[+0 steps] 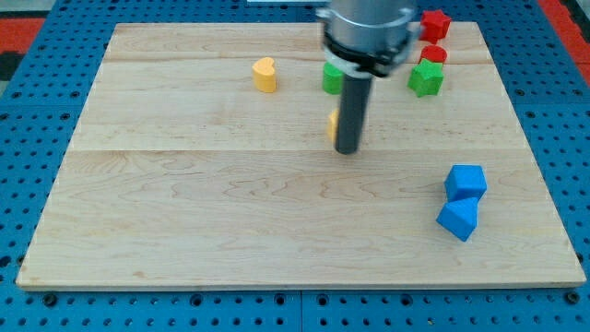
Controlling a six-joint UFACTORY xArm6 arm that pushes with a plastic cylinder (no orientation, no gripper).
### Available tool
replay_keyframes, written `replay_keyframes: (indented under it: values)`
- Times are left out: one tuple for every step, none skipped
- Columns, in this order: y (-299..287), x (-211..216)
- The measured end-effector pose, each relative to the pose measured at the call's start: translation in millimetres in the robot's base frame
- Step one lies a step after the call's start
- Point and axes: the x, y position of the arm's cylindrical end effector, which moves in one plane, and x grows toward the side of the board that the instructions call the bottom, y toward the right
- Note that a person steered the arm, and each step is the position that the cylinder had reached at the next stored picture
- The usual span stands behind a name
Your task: Move the yellow hexagon to the left of the yellow heart
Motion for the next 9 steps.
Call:
replay_keyframes:
  values:
    - [69, -8]
    - [102, -22]
    - [40, -55]
    - [-48, -52]
    - [-35, -18]
    - [-30, 10]
    - [-114, -20]
    - [-169, -62]
    - [-153, -28]
